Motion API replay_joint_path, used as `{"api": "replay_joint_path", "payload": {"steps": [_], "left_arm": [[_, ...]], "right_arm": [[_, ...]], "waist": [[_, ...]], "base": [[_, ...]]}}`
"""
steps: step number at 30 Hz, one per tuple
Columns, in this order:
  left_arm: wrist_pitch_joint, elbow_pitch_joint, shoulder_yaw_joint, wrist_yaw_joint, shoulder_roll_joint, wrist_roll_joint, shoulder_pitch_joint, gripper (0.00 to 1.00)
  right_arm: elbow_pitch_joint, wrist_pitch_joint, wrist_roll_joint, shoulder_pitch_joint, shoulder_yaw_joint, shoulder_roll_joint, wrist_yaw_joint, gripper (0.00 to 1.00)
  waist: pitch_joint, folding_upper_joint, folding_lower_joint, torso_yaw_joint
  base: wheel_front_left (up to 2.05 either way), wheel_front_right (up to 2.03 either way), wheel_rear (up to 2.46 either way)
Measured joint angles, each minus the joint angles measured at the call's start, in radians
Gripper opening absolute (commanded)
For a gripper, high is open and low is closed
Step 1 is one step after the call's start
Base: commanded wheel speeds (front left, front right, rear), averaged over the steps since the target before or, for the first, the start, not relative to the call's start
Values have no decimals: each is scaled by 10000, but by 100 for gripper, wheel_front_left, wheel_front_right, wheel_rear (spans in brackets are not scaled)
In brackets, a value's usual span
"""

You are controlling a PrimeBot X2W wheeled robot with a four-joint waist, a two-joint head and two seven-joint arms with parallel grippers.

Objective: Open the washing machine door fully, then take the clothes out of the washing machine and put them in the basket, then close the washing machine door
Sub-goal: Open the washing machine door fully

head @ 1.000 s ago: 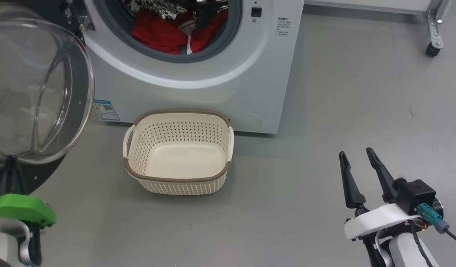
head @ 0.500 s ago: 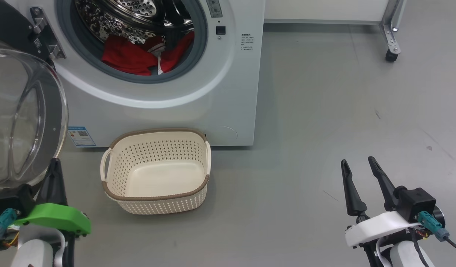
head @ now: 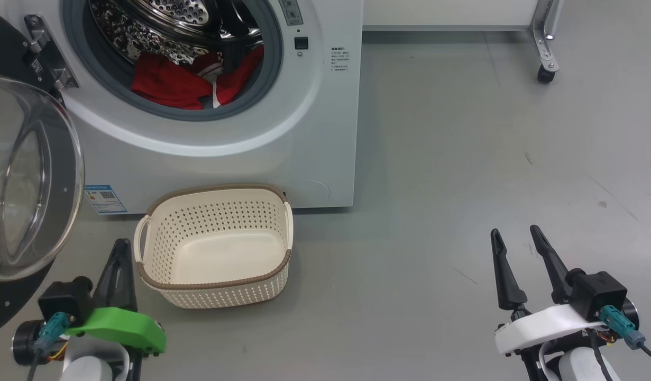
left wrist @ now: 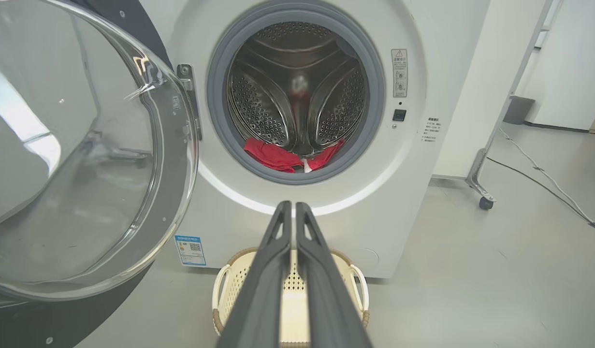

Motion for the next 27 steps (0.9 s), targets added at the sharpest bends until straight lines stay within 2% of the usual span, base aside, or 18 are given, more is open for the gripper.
{"api": "replay_joint_path", "payload": {"steps": [1, 2, 3, 27], "left_arm": [[0, -46, -50, 2, -2, 90, 35, 25], [-2, -82, -109, 2, -2, 161, 62, 82], [0, -115, -165, 4, -2, 230, 90, 100], [-2, -585, -301, 138, -165, 589, 444, 100]], "right_arm": [[-23, 0, 0, 1, -8, 0, -2, 100], [-40, 0, 0, 1, -13, 0, -2, 100], [-65, 0, 0, 3, -15, 2, -2, 100], [-176, 0, 0, 5, -92, 67, -2, 100]], "waist": [[13, 0, 0, -4], [29, 0, 0, -7], [48, 0, 0, -9], [304, 0, 0, -24]], "base": [[0, 0, 0], [0, 0, 0], [0, 0, 0], [0, 0, 0]]}}
